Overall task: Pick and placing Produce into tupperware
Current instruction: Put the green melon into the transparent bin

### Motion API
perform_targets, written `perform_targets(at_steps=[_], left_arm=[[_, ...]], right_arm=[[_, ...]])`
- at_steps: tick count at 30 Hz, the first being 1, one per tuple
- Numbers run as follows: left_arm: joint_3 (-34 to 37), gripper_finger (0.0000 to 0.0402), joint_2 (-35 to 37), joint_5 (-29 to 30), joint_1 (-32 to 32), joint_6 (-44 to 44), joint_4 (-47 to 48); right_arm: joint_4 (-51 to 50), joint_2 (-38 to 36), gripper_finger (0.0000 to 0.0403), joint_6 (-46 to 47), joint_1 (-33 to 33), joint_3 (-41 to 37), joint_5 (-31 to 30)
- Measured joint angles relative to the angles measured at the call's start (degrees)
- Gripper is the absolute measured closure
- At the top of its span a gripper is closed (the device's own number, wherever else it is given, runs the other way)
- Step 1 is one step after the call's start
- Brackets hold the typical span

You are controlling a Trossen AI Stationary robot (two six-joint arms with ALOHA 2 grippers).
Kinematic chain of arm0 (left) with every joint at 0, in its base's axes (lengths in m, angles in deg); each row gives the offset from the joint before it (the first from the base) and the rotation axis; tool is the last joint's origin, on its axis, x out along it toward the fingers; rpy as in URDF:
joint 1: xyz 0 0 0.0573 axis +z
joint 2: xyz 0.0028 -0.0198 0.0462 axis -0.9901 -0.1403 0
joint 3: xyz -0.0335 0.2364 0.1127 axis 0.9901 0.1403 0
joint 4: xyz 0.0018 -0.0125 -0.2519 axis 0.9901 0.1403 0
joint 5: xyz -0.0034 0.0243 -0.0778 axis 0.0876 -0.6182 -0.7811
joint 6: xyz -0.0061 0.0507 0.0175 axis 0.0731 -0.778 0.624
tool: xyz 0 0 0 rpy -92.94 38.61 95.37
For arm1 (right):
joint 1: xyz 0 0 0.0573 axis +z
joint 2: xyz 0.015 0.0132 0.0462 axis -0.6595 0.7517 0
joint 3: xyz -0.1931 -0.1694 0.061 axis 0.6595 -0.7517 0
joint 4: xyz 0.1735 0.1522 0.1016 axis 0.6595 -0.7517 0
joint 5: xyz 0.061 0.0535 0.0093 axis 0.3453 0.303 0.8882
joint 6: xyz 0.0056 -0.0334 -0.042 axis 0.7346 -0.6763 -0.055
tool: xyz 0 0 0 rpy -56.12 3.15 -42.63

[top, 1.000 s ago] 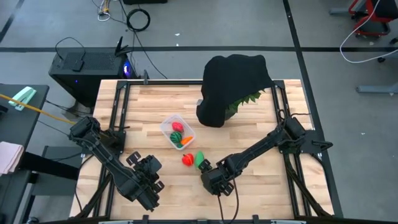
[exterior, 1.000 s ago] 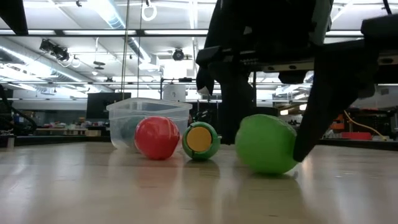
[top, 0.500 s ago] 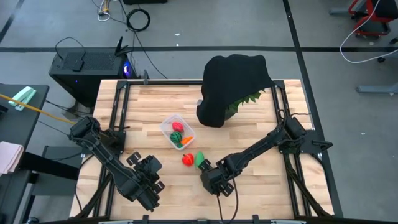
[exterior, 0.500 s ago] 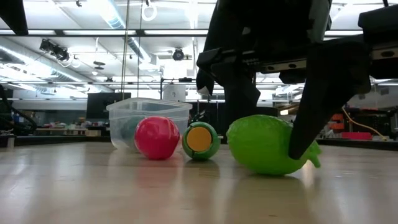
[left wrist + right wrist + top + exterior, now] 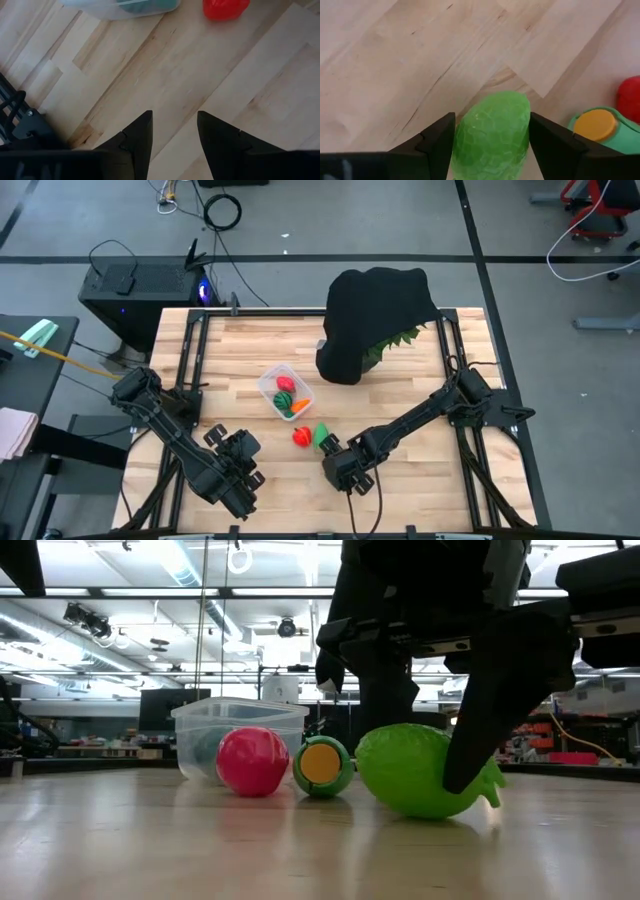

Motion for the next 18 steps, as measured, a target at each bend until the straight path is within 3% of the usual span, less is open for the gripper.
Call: perform_targets(at_steps=[7, 13, 18], left_arm=[[0.00, 0.0239, 0.00, -0.01, 0.00, -0.09, -0.02], [0.00, 0.0239, 0.00, -0.01, 0.00, -0.09, 0.00], [0.00, 0.0239, 0.00, -0.02, 0.00, -0.09, 0.00]], right_arm=[[-0.28, 0.00, 0.0166, -0.15, 0.13, 3.35, -2.30], [-0.64, -0.02, 0.0167, -0.21, 0.15, 10.02, -3.16], [-0.34, -0.02, 0.0166, -0.46, -0.28, 16.41, -7.52]])
